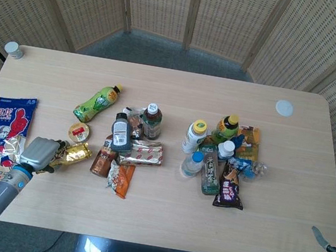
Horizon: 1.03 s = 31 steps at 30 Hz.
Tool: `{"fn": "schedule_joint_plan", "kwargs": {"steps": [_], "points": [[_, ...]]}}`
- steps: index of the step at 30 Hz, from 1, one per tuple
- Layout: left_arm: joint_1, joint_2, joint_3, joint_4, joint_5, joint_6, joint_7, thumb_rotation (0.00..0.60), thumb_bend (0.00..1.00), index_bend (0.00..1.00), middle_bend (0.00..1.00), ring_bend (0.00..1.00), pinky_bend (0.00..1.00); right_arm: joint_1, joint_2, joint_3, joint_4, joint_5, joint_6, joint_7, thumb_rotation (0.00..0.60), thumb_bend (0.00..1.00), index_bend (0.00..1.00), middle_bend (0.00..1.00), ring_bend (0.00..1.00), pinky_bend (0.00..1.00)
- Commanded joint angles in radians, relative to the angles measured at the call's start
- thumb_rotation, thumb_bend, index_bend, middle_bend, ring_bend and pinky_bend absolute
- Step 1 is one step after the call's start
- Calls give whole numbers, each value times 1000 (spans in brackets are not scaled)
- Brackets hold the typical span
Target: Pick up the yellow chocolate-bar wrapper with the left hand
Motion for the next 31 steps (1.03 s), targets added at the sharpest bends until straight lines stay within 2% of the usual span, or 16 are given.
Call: {"fn": "schedule_joint_plan", "kwargs": {"steps": [1,11,20,24,31], "points": [[39,94,-44,-76,56,88,-104,600,459,556,652,725,523,4,-7,0,7,0,-6,2,317,148,0,0,0,0],[117,283,-102,-226,171,273,-246,600,446,543,644,714,507,30,-47,0,45,7,-50,6,317,147,0,0,0,0],[129,383,-199,-308,189,378,-313,600,435,524,631,698,486,36,-69,-2,72,4,-58,23,315,148,0,0,0,0],[124,402,-231,-331,186,398,-328,600,434,519,628,692,480,29,-79,-6,87,6,-52,38,318,148,0,0,0,0],[111,359,-260,-310,211,435,-366,600,430,518,627,689,474,22,-78,-6,102,10,-46,55,320,148,0,0,0,0]]}}
